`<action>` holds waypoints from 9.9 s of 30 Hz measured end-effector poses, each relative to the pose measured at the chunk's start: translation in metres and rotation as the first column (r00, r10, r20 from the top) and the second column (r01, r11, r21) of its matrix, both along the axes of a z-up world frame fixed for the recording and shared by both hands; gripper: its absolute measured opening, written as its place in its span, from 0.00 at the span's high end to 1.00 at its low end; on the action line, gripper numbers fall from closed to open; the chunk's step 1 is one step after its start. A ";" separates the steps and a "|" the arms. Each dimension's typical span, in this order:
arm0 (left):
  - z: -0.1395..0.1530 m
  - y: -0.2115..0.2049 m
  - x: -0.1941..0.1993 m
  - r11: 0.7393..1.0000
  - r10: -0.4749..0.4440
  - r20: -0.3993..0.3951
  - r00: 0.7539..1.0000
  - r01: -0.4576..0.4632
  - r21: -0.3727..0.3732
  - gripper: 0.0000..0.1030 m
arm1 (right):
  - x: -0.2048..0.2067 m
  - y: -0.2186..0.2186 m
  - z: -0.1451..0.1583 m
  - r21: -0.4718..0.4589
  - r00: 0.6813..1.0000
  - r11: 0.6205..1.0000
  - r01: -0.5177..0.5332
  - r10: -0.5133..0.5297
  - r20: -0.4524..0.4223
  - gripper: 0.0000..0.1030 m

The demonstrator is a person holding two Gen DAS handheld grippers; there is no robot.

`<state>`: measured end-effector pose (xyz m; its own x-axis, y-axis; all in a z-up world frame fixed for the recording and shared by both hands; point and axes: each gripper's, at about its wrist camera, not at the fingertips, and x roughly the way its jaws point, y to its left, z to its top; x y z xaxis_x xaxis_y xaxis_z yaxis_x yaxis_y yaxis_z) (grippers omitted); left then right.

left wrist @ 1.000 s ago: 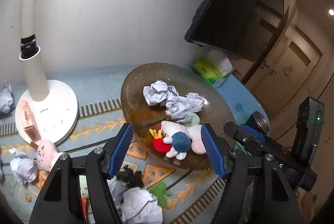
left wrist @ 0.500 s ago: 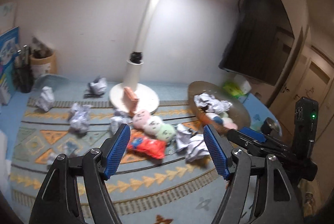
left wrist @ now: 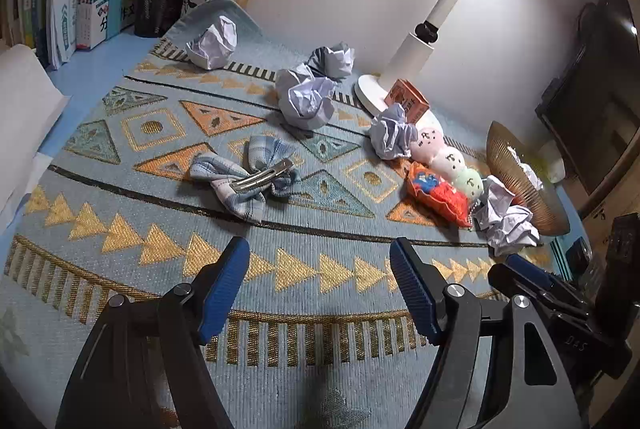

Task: Organize objects
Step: 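Withdraw both tools from the bowl back over the table, then grasp the blue plaid clip bow with the left tool while the right tool grasps the red snack bag, then lift the bow and the red bag and carry them toward the bowl, then lower the bow and the red bag into the bowl and open both tools, then withdraw both tools from the bowl back over the rug, then grasp a crumpled paper ball with the left tool while the right tool grasps another, then carry both paper balls over the bowl and open both tools to drop them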

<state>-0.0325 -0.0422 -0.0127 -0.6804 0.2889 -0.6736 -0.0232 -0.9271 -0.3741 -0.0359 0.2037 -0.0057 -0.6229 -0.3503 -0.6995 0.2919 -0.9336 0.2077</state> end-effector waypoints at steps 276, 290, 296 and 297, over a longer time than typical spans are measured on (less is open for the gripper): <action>-0.002 0.081 -0.002 0.969 -0.163 0.002 0.987 0.160 -0.188 0.59 | 0.015 -0.007 -0.014 0.077 0.981 0.979 -0.189 0.184 0.059 0.54; 0.050 0.108 -0.006 0.968 -0.242 -0.073 0.967 0.236 -0.087 0.59 | 0.028 0.054 0.043 -0.082 0.993 0.992 -0.099 0.093 -0.065 0.55; 0.111 0.192 -0.039 0.909 -0.417 -0.178 0.892 0.406 -0.095 0.59 | 0.016 0.145 0.110 -0.076 0.951 0.973 0.217 -0.228 -0.209 0.55; 0.115 0.206 -0.048 0.900 -0.437 -0.180 0.882 0.427 -0.092 0.59 | 0.008 0.160 0.116 -0.069 0.933 0.957 0.283 -0.291 -0.213 0.55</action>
<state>-0.0804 0.1639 0.1026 -0.6125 0.5536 -0.5642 -0.4916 -0.8258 -0.2766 -0.0275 0.3639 0.1106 -0.8368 -0.1565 -0.5246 0.0545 -0.9773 0.2047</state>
